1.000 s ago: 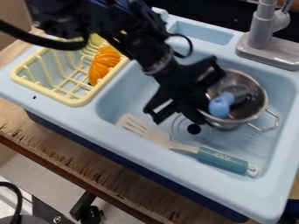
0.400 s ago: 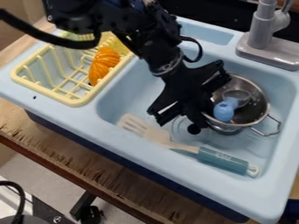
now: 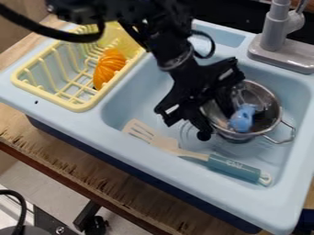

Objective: Take the silver strainer and put it inside the sink

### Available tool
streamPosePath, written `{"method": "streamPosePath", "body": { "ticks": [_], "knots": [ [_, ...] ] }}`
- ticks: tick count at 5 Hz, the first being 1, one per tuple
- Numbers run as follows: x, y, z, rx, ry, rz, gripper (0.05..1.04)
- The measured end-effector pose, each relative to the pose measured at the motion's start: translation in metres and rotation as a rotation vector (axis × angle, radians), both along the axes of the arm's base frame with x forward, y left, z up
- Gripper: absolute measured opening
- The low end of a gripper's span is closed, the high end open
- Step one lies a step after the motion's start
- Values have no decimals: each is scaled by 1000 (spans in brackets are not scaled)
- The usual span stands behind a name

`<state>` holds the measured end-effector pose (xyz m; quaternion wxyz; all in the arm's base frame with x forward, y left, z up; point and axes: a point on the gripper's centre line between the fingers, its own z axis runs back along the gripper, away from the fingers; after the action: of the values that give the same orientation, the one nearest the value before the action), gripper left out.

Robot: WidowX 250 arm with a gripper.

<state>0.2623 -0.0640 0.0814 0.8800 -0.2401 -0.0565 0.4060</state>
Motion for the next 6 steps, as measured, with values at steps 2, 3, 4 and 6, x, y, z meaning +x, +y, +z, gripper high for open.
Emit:
{"method": "streamPosePath", "body": {
  "ticks": [2,3,4,6],
  "knots": [
    [1,13,30,3,-24,34,1001],
    [0,19,46,22,-47,56,1001],
    [2,23,56,120,-57,47,1001],
    [6,42,68,402,13,-168,1001]
  ]
}}
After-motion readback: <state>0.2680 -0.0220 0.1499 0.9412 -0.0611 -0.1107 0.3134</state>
